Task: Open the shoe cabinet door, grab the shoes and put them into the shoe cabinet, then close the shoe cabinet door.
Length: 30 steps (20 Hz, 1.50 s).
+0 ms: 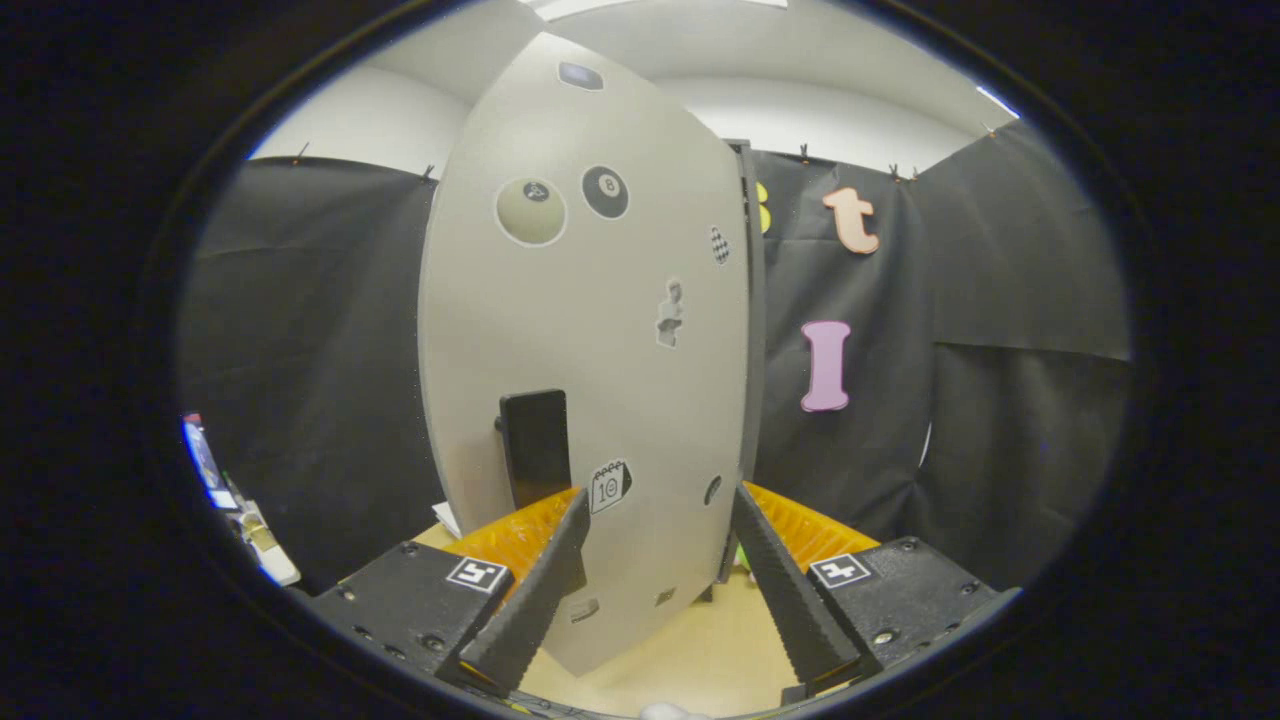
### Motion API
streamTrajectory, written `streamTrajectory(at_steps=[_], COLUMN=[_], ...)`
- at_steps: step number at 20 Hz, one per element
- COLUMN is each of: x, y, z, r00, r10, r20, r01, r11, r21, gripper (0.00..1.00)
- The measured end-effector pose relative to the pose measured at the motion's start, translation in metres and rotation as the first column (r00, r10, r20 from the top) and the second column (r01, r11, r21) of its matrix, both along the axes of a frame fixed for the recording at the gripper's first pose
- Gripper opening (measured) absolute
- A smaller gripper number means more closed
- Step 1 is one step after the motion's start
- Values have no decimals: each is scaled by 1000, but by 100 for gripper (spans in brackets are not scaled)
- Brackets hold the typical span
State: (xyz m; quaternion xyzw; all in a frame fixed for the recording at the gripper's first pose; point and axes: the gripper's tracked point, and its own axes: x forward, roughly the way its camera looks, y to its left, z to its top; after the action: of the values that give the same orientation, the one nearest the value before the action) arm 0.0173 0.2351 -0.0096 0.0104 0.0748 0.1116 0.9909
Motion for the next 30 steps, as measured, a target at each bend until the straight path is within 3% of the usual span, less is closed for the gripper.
streamTrajectory(at_steps=[6, 11, 22, 30], x=[28, 42, 48, 32], y=[73, 99, 106, 71], z=[-4, -3, 2, 23], r00=[996, 998, 1000, 1000], r10=[84, 62, 19, -20], r20=[-17, 4, -3, 7], r01=[-84, -62, -19, 20], r11=[996, 998, 999, 1000], r21=[-1, -5, -31, -21], gripper=[96, 98, 98, 98])
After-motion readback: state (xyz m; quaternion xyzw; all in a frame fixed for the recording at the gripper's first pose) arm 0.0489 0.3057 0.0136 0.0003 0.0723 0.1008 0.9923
